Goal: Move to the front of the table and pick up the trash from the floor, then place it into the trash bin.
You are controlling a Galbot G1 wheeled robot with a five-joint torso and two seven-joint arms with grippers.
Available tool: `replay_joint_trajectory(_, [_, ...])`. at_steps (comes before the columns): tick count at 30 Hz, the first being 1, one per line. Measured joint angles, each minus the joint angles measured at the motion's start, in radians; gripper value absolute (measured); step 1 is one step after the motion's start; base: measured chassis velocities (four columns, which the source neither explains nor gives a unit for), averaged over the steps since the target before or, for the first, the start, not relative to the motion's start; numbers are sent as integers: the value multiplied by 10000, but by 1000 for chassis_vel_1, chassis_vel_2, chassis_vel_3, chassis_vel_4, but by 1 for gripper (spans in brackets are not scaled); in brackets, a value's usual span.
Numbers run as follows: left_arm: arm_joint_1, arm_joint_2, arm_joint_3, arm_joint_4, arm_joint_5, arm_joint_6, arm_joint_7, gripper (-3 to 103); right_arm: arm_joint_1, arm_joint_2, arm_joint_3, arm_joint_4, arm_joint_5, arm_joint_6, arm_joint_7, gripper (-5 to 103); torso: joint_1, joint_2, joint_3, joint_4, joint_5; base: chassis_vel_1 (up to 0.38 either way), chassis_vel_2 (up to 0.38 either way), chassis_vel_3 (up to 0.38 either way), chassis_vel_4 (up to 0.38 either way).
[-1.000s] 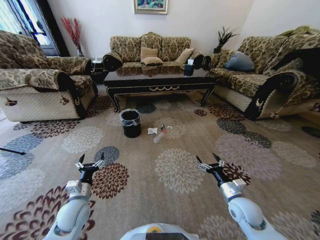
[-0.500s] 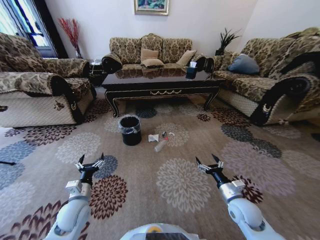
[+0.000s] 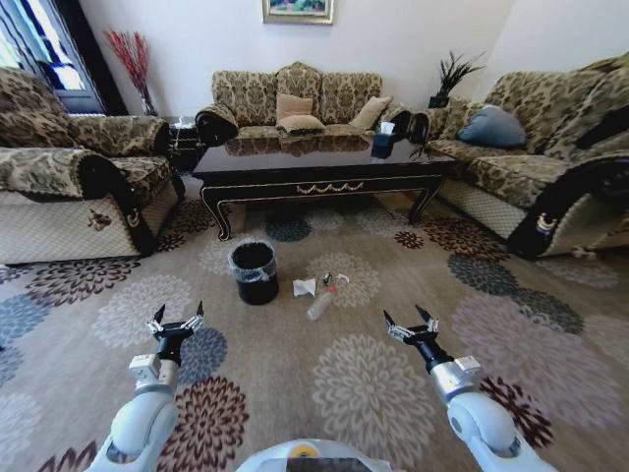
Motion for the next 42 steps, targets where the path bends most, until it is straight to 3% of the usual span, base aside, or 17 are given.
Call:
replay_joint_trajectory(18, [-525,494,9,37,-285,693,-246,100,-23,37,-58,-22,-65,10,78,100,1,2,1,2,2,-201,205,205,-205])
replay_joint_trajectory(26, [-1170,1032,190,271,-764,1546,-533,100,-36,26,-63,-37,-35,55,209,100,2,1,5,2,0,-137,134,143,-135])
replay_joint_trajectory(28, [-1475,1264,345,296,-1064,2045,-802,100,-52,38,-69,-45,-56,56,217,100,1,2,3,3,1,-9,30,5,-9])
replay_joint_trajectory(29, [-1701,1421,439,305,-1355,2542,-1034,100,-71,61,-78,-52,-85,59,220,100,0,2,1,3,1,0,0,0,0])
replay_joint_trajectory(30, [-2131,1703,619,333,-2040,3451,-1403,100,-121,114,-93,-59,-145,66,221,100,0,3,0,2,1,0,0,0,0])
replay_joint_trajectory(31, [-2361,1866,721,347,-2466,3895,-1565,100,-145,145,-99,-60,-181,75,222,100,0,3,0,0,1,0,0,0,0])
replay_joint_trajectory(32, [-2361,1866,721,347,-2466,3895,-1565,100,-145,145,-99,-60,-181,75,222,100,0,3,0,0,1,0,0,0,0])
replay_joint_trajectory(35, [-3087,2507,971,387,-3861,5411,-2090,100,-148,199,-212,-110,-272,97,230,100,0,3,1,-10,2,0,0,0,0])
replay_joint_trajectory(37, [-3132,2671,960,408,-3997,5643,-2148,100,-18,136,-342,-178,-268,97,244,100,1,3,1,-9,2,0,0,0,0])
replay_joint_trajectory(40, [-3410,3025,982,650,-4297,6156,-2420,100,356,-101,-713,-412,-229,93,289,100,1,3,2,12,2,0,0,0,0])
replay_joint_trajectory(42, [-3583,3073,1060,774,-4382,6301,-2550,100,389,-122,-762,-449,-227,92,290,100,0,3,1,6,2,0,0,0,0])
